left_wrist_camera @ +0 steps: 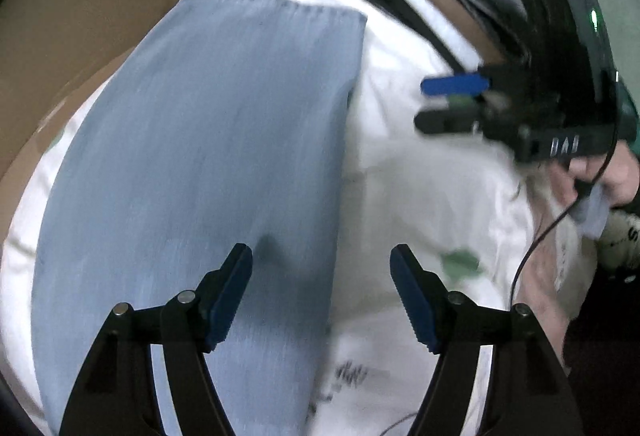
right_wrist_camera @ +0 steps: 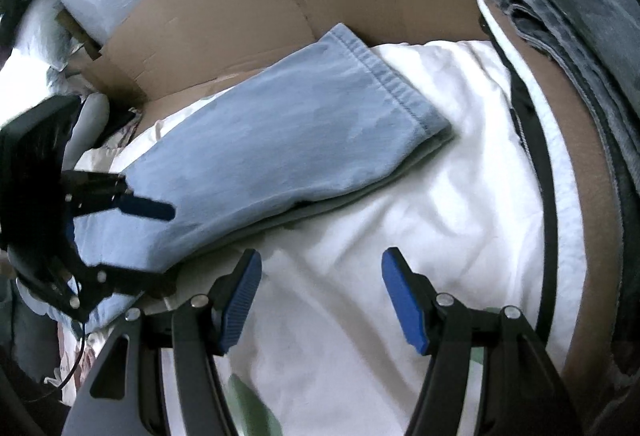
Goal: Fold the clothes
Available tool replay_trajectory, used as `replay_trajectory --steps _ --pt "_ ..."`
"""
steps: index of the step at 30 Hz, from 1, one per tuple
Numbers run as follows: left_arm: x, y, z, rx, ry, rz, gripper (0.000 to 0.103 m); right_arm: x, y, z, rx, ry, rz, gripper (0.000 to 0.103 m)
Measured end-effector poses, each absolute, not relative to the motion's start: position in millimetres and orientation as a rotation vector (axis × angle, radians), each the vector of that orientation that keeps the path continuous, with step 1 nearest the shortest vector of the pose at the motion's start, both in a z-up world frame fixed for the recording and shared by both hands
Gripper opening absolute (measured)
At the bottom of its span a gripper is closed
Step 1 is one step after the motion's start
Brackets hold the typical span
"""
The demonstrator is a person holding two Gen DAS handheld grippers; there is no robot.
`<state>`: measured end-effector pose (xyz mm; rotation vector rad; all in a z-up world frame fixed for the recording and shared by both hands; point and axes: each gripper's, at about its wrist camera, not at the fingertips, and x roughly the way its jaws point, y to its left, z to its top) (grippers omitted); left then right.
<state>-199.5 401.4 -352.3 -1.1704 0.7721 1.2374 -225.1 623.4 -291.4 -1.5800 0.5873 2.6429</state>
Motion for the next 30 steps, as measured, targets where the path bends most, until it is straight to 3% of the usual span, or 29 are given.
replay_trajectory --steps 16,30 --pt "-204 331 -349 -1.169 0.683 1.43 0.072 -218 589 -288 -1.654 0.547 2.655 0.061" --pt "-192 298 -386 -1.153 0.734 1.579 0.072 -231 548 -306 -1.786 0.484 2.676 0.061"
